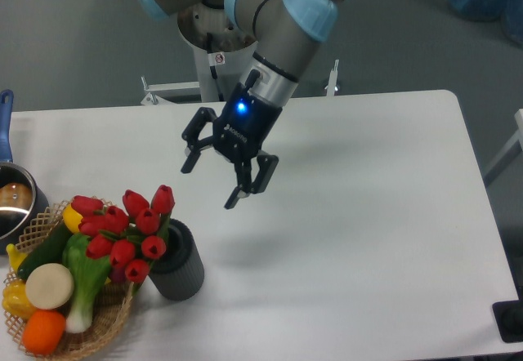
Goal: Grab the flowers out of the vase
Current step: 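Lower the open gripper toward the red tulip stems above the vase, then position the gripper fingers around the tulip stems at the vase rim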
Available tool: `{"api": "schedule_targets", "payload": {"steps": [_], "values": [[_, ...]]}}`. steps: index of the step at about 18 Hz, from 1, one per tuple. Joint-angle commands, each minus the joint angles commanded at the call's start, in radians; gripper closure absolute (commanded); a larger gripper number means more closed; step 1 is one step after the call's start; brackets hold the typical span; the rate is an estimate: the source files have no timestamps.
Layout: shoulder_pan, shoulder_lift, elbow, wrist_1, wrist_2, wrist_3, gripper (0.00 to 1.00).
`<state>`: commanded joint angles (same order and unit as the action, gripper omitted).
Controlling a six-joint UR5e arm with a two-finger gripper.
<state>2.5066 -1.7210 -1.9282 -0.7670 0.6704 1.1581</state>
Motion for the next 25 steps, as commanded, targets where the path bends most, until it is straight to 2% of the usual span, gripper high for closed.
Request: {"api": "schedule_targets", "payload": {"steps": [5,16,20,25], "values": [[0.0,-0.048,0.005,0.0,-0.15,-0.001,0.0],[-0.005,-0.1,0.041,0.002,-0.141,0.018,0.0],[-0.009,-0.13,0.061,0.043,-0.14,0.034,0.0],[-0.026,-0.146,0.071,0.043,-0.141,0.066,0.0]]}}
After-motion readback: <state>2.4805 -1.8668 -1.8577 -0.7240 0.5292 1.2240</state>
